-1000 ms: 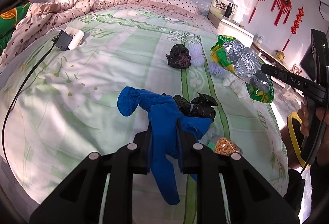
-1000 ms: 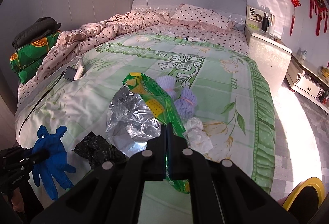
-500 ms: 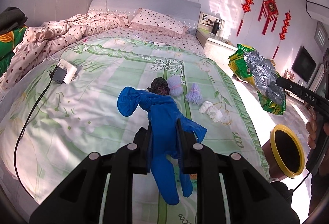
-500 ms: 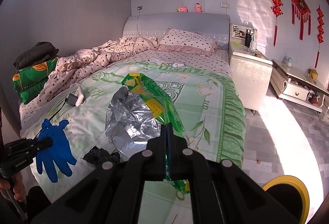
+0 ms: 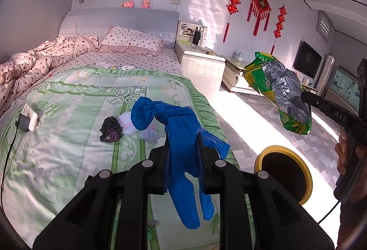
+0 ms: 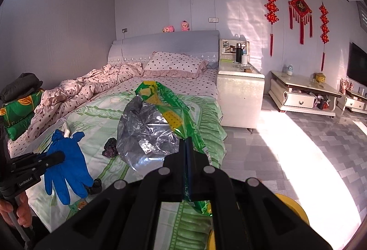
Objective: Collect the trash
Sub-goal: 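Carry the blue glove and green snack bag over to the yellow-rimmed bin, then open both tools over the bin to drop the glove and bag, then move both tools back over the bed toward the black plastic bags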
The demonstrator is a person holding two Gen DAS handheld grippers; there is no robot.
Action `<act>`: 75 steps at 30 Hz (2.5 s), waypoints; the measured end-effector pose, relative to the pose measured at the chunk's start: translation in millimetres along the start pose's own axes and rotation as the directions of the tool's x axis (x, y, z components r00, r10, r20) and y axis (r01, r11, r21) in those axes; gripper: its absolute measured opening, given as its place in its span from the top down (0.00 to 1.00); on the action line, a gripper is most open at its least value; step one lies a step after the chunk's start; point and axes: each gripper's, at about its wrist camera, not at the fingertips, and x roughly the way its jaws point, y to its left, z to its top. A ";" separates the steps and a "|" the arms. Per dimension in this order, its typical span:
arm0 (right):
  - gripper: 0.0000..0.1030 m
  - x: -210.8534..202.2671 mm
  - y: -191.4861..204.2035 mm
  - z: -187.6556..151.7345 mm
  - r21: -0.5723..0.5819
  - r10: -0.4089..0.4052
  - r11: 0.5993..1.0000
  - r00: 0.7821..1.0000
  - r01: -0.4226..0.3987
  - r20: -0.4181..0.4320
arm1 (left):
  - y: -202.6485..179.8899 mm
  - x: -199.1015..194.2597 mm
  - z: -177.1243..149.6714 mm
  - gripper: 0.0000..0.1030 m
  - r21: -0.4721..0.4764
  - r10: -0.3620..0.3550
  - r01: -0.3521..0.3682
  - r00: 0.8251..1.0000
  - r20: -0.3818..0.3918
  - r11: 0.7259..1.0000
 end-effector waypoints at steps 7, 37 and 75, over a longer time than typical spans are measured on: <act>0.99 -23.0 -66.7 -13.9 0.082 -0.087 0.993 0.996 0.087 0.001 | -82.9 40.6 10.0 0.83 0.070 -0.112 0.115 0.993 -0.047 0.991; 0.97 9.5 -218.7 -126.7 0.341 -0.220 0.896 0.952 0.284 -0.215 | -267.1 187.8 -71.9 0.72 0.189 -0.283 0.350 0.908 -0.309 0.918; 0.58 9.0 -55.4 -65.9 0.224 0.002 0.974 0.994 0.023 -0.112 | -52.3 89.9 -28.7 0.34 0.114 -0.008 0.021 0.994 -0.112 0.993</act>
